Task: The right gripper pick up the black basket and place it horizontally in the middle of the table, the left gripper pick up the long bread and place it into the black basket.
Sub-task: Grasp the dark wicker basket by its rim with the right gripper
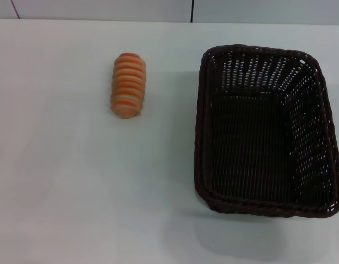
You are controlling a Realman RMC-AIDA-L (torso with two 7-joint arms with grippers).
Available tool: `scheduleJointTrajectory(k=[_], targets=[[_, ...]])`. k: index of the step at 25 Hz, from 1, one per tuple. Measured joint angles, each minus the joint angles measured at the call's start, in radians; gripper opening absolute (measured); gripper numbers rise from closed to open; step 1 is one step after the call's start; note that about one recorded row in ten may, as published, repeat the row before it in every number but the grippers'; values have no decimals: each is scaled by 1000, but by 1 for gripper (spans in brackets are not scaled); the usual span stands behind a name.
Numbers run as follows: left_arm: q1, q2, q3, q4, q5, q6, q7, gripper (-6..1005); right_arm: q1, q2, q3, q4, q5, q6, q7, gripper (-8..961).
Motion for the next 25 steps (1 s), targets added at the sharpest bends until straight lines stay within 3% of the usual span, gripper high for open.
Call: scheduleJointTrajectory(k=[12, 25], targets=[[-1, -2, 9, -11, -1, -1, 25, 771, 18, 27, -72, -30, -23, 10, 9, 606], [-7, 1, 8, -13, 1, 0, 36, 772, -84, 30, -184, -80, -18, 141, 48, 605]])
